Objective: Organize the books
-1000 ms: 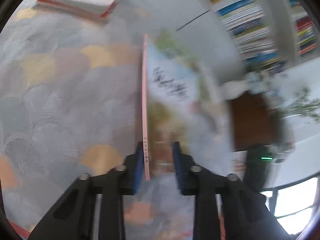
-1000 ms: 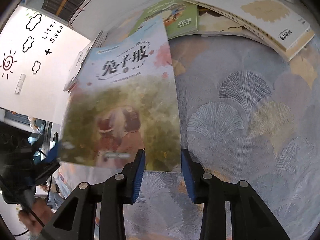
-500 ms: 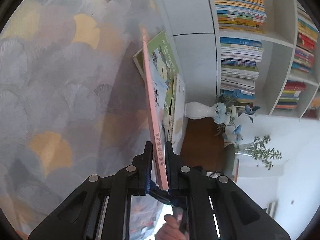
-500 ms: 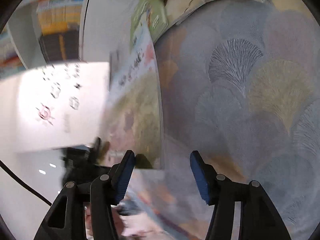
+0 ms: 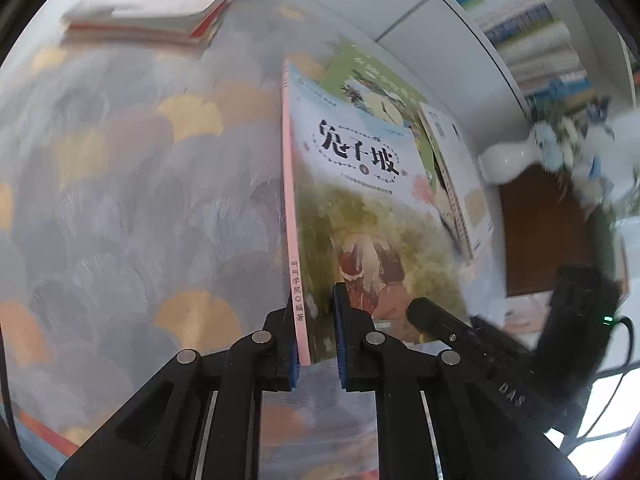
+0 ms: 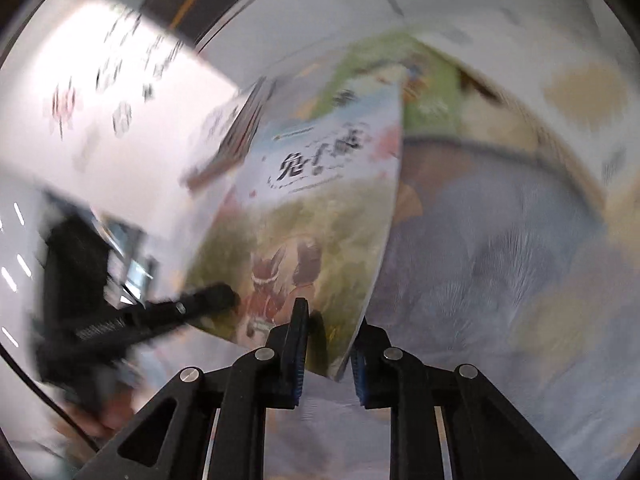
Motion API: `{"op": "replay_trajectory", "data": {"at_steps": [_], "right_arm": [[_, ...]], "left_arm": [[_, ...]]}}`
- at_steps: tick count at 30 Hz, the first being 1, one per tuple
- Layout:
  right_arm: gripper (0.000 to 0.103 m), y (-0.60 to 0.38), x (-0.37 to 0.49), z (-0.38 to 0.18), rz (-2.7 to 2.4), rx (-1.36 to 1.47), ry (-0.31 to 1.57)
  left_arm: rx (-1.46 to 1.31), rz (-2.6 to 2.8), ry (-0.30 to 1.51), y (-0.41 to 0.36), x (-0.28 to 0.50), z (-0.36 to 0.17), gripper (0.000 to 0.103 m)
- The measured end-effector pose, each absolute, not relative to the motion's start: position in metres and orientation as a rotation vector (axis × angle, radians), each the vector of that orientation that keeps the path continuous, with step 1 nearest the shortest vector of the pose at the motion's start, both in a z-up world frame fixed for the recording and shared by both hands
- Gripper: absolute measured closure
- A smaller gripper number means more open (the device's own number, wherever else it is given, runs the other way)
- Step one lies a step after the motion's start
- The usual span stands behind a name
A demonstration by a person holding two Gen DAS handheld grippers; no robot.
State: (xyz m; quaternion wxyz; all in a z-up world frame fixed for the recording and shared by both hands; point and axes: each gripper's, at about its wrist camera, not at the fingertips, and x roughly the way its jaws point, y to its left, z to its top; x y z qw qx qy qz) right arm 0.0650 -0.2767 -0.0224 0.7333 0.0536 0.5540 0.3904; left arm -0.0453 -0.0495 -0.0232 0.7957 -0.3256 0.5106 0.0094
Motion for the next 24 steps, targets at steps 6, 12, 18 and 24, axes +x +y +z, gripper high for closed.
{"op": "replay_trajectory", "data": {"at_steps": [6, 12, 18, 24], "right_arm": [[0.083, -0.248, 0.031, 0.004, 0.795, -0.209, 1.049], [0.084, -0.227, -0.012, 0.036, 0.737, -0.389, 0.918], [0.082, -0.18, -0.037, 0.06, 0.713, -0.418, 0.849], [0.081, -0.114, -0.017, 0.083, 0.726, -0.339, 0.819]], "left_arm": [[-0.484, -0.076, 1.067, -0.054, -0.045, -0.007, 0.092], [-0.505, -0.19, 1.048, -0.016, -0.057, 0.007, 0.092], [-0.521, -0.224, 0.964, 0.034, -0.063, 0.033, 0.092], [-0.565, -0.211, 0.836, 0.107, -0.051, 0.059, 0.091]]}}
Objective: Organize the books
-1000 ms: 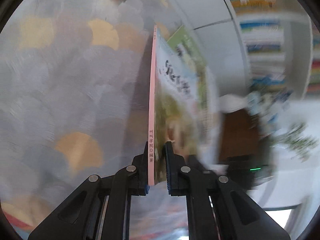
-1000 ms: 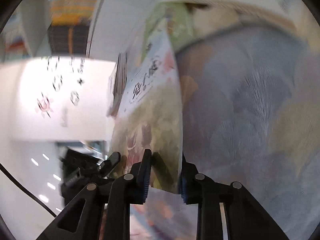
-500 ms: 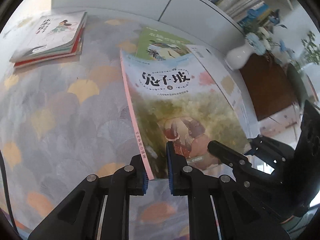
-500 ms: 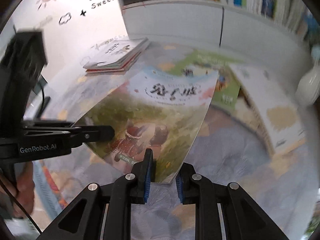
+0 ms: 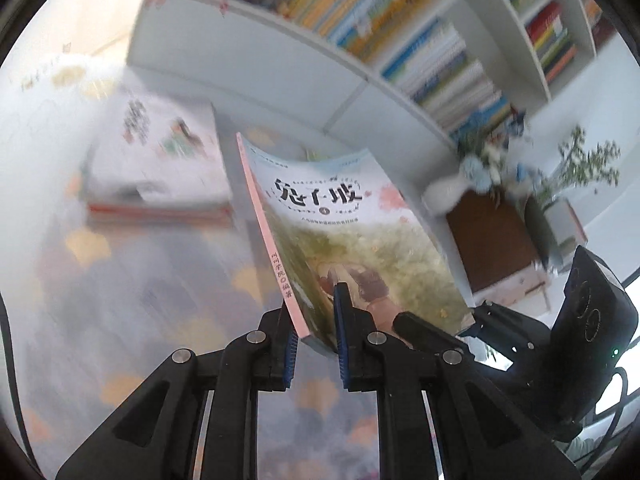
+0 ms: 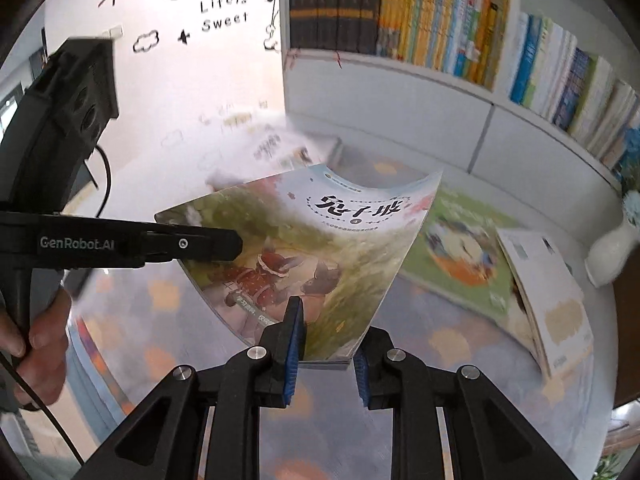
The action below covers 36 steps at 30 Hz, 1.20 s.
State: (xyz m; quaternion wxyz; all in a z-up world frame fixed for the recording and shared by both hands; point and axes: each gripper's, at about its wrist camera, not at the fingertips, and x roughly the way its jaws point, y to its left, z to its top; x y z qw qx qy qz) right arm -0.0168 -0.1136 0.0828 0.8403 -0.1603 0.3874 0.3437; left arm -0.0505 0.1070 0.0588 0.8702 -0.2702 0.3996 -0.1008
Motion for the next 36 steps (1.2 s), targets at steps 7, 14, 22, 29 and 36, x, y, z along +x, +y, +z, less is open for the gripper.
{"op": "replay_trajectory", "data": {"at_steps": [7, 14, 22, 29, 36], "right_arm": [[0.079, -0.025, 0.031, 0.091, 0.79, -0.311, 0.809], [0.079, 0.047, 0.083, 0.047, 0.842, -0.319, 0.909], [0.078, 0.079, 0.139, 0.006, 0.836, -0.248, 1.048], [0.078, 0.092, 0.147, -0.006, 0.819, -0.239, 1.069], [0.068, 0.085, 0.155, -0.012, 0.825, -0.181, 1.124]], "left_arm": [[-0.605, -0.132, 0.793, 0.186, -0.023, 0.045, 0.09], [-0.672, -0.066, 0.851, 0.237, 0.011, 0.0, 0.089], [-0.735, -0.019, 0.859, 0.264, 0.034, -0.031, 0.089], [-0.727, 0.026, 0.87, 0.279, 0.042, -0.029, 0.089], [-0.655, 0.124, 0.869, 0.282, 0.017, -0.019, 0.089]]}}
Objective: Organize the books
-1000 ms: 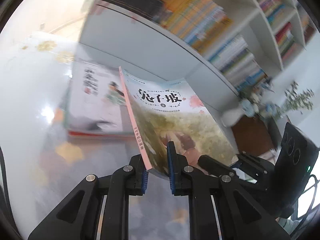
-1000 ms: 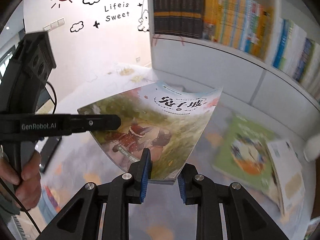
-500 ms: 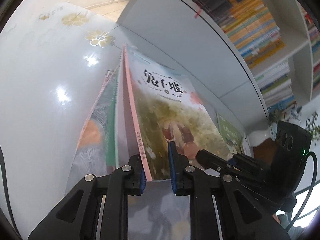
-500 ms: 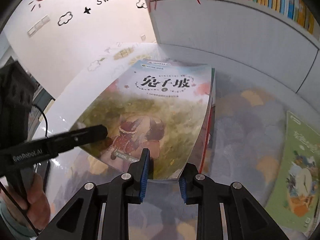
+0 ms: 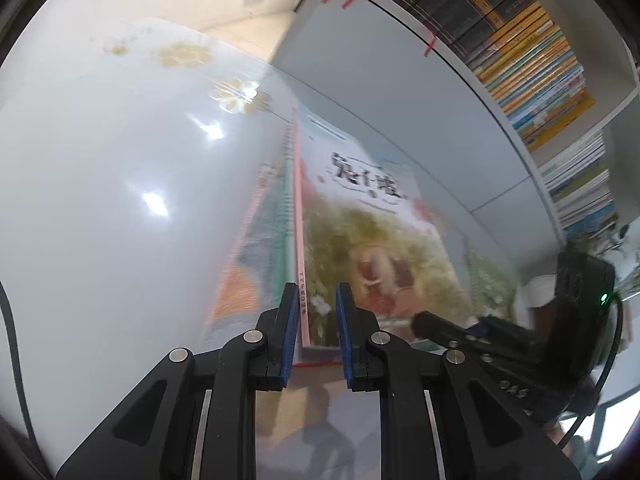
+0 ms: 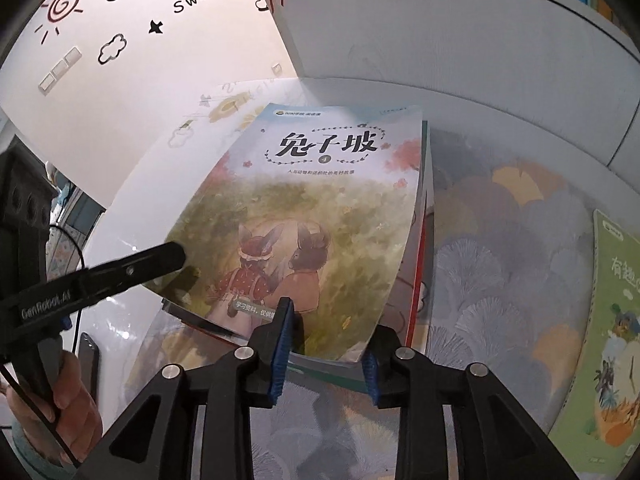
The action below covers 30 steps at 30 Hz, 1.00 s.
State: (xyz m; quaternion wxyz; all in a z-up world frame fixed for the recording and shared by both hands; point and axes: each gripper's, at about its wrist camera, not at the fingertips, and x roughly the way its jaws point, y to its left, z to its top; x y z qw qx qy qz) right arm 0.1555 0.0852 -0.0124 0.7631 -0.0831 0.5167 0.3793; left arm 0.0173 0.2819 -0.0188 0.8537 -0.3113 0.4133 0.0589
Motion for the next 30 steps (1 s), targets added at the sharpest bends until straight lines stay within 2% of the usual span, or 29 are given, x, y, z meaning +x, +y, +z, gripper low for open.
{"op": "replay_trajectory", "data": {"at_steps": [2, 4, 8, 11, 21, 23, 30], "right_arm": [[0.056, 0.087, 0.154, -0.012, 0.847, -0.201, 1.135], [0.054, 0.089, 0.148, -0.01, 0.837, -0.253, 1.132], [0.054, 0.07, 0.126, -0.011, 0.81, -0.296, 1.12], [0.053, 0.039, 0.103, -0.016, 0.791, -0.26, 1.181], [0.053, -0.117, 0.029, -0.037, 0.593, -0.074, 1.319], [0.053, -0.148, 0.025, -0.039, 0.552, -0.021, 1.333], [0.053, -0.228, 0.035, -0.024, 0.446, 0.103, 1.279]], "left_arm": [[-0.616, 0.167, 0.865, 0.287, 0.007, -0.012, 0.088], [-0.595, 0.168, 0.863, 0.29, 0.003, -0.002, 0.085], [-0.545, 0.133, 0.845, 0.277, 0.004, 0.024, 0.085], [-0.543, 0.05, 0.863, 0.247, 0.015, 0.031, 0.082], [-0.264, -0.229, 1.076, 0.067, 0.033, 0.022, 0.082], [-0.222, -0.267, 1.11, 0.037, 0.031, 0.017, 0.075], [-0.369, -0.344, 1.201, -0.006, 0.053, -0.002, 0.075]]}}
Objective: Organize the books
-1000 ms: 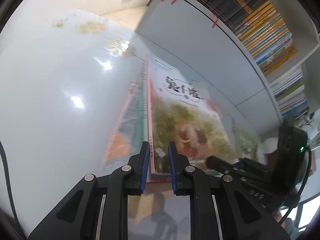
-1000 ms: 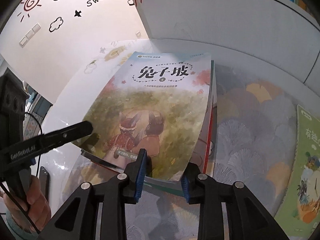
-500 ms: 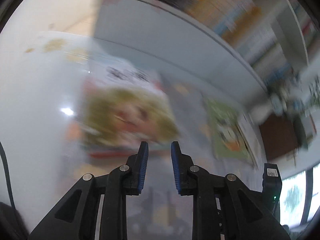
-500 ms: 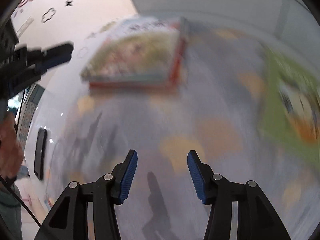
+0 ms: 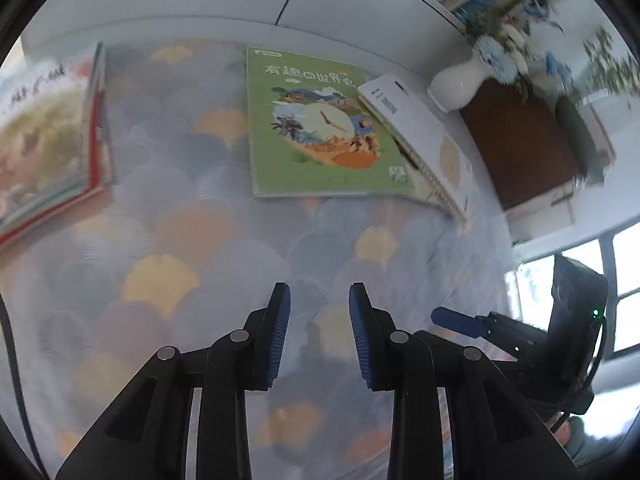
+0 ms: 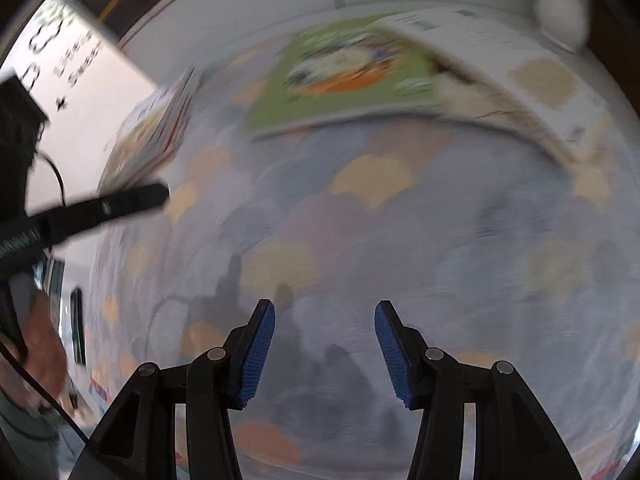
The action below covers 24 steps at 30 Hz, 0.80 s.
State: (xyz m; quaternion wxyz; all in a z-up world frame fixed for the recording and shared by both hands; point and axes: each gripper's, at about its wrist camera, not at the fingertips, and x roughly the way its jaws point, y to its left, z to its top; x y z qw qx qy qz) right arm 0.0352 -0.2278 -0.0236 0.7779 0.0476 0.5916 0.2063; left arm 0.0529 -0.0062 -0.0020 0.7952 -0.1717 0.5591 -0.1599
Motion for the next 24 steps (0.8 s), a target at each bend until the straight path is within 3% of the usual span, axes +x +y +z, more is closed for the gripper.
{"op": "replay_trajectory", "data": {"at_steps": [12, 21, 24], "right_arm": [[0.051, -0.278, 0.13, 0.013, 0.394, 0.201, 1.108], [0.056, -0.249, 0.176, -0.011, 0.378, 0.103, 1.096], [0.056, -0.246, 0.19, -0.026, 0.347, 0.119, 1.126]], "left_arm": [[-0.6, -0.159, 1.142, 0.008, 0.121, -0.027, 0.075], [-0.6, -0.111, 1.136, 0.019, 0.16, -0.053, 0.075], [-0.601, -0.151, 1.132, 0.017, 0.168, -0.054, 0.066]]}}
